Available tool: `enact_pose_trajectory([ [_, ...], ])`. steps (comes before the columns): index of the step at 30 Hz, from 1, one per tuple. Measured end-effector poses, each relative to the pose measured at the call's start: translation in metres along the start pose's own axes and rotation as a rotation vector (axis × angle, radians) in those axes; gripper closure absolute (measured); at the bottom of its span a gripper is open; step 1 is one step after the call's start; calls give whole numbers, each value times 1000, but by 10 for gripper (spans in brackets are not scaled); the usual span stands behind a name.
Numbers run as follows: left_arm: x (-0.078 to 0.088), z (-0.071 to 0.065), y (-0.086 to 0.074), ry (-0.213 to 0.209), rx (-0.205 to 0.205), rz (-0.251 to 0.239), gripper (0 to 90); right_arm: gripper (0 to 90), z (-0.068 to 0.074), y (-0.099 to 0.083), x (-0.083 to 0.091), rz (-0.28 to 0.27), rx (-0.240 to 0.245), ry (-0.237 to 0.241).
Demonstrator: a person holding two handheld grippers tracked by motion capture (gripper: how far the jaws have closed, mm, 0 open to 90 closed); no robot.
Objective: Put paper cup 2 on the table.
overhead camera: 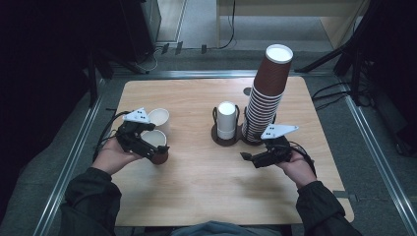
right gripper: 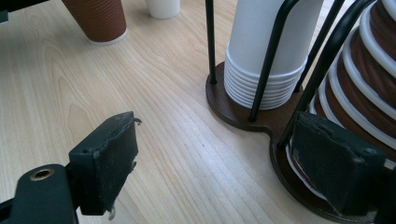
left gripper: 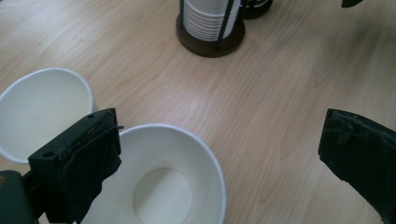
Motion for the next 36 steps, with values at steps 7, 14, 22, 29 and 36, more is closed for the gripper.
enact_pose_trajectory([
  [7, -13, -8, 9, -14, -7, 18, 0, 150, 0, 0, 1, -1, -1, 1],
  [14, -25, -18, 17, -24, -19, 22, 0, 150, 2, -1, 2, 0, -1, 2],
  [22, -41, -33, 31, -65, -1, 7, 0, 150, 3, -4, 5, -4, -6, -5],
  [29, -55, -47, 43, -64, -26, 4, 0, 150, 3, -6, 6, 1, -6, -9],
  [36, -79, -59, 51, -68, -22, -7, 0, 150, 5, -9, 5, 13, 2, -11],
])
Point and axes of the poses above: each handheld gripper's, and its own axes: x roughly backward along the jaws, y roughly out of its top, z roughly to its left, the point moved 2 cm from there along -x, roughly forward along the jaws, and after that the axes turned 10 degrees about -x, right-handed, at the moved point
